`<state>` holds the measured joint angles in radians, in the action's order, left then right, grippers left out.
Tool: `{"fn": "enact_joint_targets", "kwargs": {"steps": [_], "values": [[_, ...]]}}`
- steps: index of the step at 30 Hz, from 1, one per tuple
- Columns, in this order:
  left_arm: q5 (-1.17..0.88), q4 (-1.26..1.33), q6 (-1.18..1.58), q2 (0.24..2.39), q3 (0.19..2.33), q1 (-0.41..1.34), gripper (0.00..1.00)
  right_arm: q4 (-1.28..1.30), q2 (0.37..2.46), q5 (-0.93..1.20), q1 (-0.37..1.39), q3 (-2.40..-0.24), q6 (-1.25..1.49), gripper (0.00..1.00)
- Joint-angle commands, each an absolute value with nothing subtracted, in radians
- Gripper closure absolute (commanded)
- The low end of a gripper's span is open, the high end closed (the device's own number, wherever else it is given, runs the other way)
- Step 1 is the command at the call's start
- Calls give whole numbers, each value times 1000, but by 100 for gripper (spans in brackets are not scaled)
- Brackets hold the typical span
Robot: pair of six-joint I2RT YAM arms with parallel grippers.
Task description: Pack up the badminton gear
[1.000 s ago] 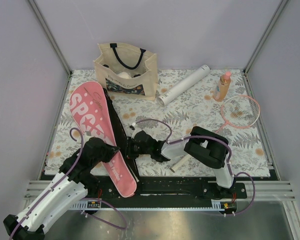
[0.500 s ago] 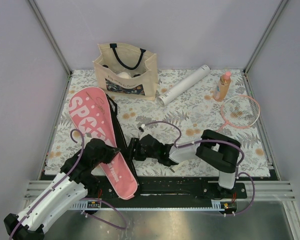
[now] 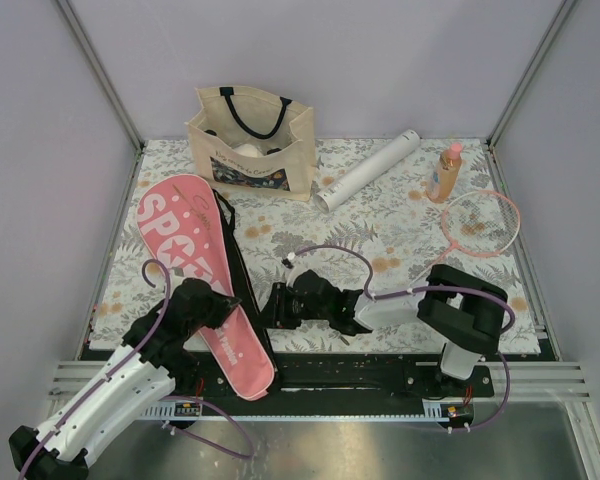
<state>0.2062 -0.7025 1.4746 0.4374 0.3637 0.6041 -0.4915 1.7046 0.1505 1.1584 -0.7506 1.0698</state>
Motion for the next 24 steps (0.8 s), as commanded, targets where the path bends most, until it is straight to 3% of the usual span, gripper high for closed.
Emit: {"fn": "enact_joint_targets", "kwargs": {"steps": [1,10,24], "values": [[236,-626,1473,429,364,606,100,-694,1784,294,1169,-727,1179,67],[239,-571,1483,454,307,606,100,-799,1896,405,1186,-776,1244,65],[226,-473,1463,492,288,606,100,-594,1911,413,1193,-876,1169,60]]}}
